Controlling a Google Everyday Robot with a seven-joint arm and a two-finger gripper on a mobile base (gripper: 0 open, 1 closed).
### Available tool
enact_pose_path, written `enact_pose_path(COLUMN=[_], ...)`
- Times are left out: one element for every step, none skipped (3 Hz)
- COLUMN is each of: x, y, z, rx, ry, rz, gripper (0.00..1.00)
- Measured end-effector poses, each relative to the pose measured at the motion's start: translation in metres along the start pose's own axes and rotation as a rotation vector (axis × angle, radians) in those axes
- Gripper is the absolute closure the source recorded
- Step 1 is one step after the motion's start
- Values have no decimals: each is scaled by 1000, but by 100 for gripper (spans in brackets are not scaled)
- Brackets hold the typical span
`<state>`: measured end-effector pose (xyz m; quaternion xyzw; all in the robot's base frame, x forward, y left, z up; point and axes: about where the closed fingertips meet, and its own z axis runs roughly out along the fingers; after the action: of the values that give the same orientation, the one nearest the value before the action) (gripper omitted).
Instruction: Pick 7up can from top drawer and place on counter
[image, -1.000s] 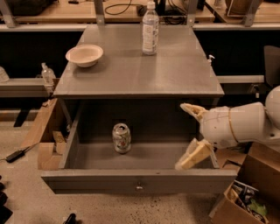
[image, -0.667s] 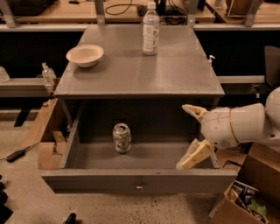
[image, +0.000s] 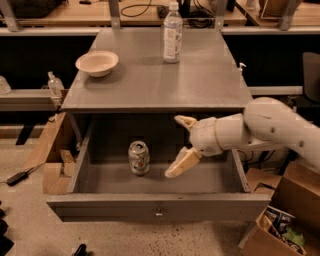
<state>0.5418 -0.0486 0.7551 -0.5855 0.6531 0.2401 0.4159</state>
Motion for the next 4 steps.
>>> enact_pose_path(x=[4, 19, 27, 23], y=[-22, -24, -19, -22], z=[56, 104, 123, 146], rx=[-12, -6, 2, -9], ry=[-61, -163, -213, -229], rz=[16, 49, 69, 47], gripper=[0, 0, 0, 18])
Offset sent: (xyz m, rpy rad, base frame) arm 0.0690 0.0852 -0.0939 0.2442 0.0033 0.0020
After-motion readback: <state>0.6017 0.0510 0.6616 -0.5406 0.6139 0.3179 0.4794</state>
